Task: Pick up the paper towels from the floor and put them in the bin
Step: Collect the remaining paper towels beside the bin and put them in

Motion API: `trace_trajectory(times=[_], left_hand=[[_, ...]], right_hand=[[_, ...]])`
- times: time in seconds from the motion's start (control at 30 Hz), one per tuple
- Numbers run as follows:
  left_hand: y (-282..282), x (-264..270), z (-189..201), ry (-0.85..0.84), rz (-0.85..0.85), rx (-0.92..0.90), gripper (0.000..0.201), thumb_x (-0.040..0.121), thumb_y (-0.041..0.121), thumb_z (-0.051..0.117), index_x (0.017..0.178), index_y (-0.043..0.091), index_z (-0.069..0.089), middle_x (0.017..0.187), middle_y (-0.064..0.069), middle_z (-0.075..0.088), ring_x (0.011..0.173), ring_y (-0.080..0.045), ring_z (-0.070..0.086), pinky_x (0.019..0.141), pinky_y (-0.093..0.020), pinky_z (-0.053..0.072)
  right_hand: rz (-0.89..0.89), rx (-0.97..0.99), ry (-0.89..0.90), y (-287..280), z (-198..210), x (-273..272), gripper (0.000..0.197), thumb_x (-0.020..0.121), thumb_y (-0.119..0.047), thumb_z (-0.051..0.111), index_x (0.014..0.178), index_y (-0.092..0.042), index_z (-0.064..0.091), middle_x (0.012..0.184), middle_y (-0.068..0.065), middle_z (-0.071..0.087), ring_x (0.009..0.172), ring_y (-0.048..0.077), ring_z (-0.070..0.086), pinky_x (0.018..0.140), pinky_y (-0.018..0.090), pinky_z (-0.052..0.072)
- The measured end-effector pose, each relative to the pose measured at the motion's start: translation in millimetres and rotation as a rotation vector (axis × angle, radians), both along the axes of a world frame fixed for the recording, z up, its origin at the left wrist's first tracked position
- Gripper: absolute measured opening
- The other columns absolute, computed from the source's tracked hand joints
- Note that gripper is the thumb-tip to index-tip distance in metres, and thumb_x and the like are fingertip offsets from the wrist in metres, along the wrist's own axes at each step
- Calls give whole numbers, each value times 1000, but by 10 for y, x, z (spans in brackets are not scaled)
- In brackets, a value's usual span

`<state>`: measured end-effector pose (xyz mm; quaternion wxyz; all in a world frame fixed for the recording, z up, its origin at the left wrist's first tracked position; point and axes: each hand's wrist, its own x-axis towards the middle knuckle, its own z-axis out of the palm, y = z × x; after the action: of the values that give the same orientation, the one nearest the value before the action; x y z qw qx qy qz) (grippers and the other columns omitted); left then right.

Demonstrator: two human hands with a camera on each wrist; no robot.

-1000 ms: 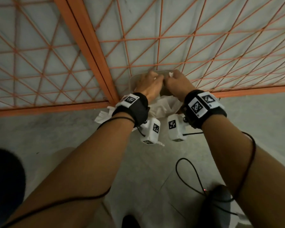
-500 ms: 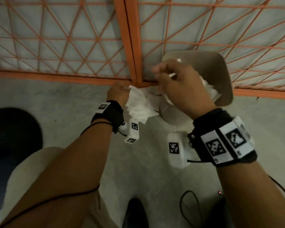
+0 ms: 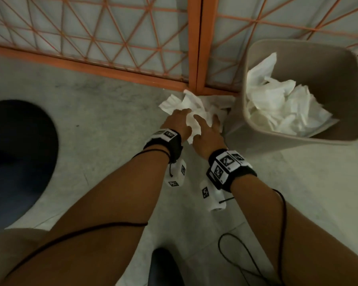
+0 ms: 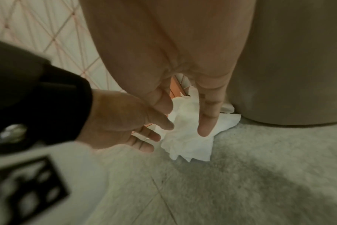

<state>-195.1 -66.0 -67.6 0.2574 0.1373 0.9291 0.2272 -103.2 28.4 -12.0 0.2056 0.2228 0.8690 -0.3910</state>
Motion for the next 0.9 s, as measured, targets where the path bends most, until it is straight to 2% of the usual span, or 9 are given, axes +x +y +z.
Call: trace_trajectory(times=[0.13,0.27,0.4,0.57,0.63,0.7,0.77,0.83,0.9], left_hand=[[43,45,-142,22,31,-25,60,92,27,57,148,23,35,145,-10,42,131,-29,46,108,-42,41],[76,123,-221,67,72,24,56,90,31,59,142,24,42,138,-8,46,125,-29,47,104,-43,43],[140,193,-235,107,70,27,49,91,36,58,138,25,48,133,-7,53,120,-28,50,100,-42,46],[57,235,-156,184,107,110,33,95,29,50,120,15,65,115,-15,66,107,-32,61,91,-41,51],[-17,275,-79,181,164,159,30,95,26,49,114,13,67,107,-14,69,102,-31,63,89,-40,52],[-95,330,4,182,253,207,21,94,19,49,87,8,66,87,-11,67,86,-28,63,80,-36,51],[-153,404,131,181,376,273,26,93,16,50,68,8,49,68,-7,54,68,-22,53,68,-32,45],[-176,466,309,152,498,332,23,93,18,50,75,4,50,67,-3,50,61,-15,46,65,-29,41],[-171,511,505,113,587,389,14,94,20,50,94,7,55,79,3,56,67,-12,51,71,-27,42]], right_hand=[[0,12,-117,144,-247,-242,63,99,-22,39,156,-24,13,165,2,-12,151,31,13,121,40,23],[-85,-52,-93,208,-362,-229,60,94,-15,40,152,-12,24,160,9,26,144,29,31,119,38,27],[-138,-96,97,202,-263,5,47,98,-10,39,145,-9,42,154,10,38,142,25,36,117,30,26],[-232,-88,331,144,-117,399,28,93,-10,55,117,-9,69,123,8,68,113,23,63,96,26,47],[-293,-104,358,132,-81,508,18,91,-10,60,103,-10,74,109,5,73,98,19,67,84,21,48],[-344,-117,359,116,-66,574,10,87,-9,64,92,-11,73,97,3,73,89,16,66,79,19,48],[-397,-108,301,105,-56,615,8,84,-6,65,89,-12,67,85,0,67,75,13,59,62,7,42],[-493,-143,227,112,-50,641,13,83,-1,59,86,-14,61,79,-1,59,63,9,52,47,5,38],[-570,-191,173,128,-10,662,22,82,5,50,80,-16,56,80,1,57,66,13,54,49,11,43]])
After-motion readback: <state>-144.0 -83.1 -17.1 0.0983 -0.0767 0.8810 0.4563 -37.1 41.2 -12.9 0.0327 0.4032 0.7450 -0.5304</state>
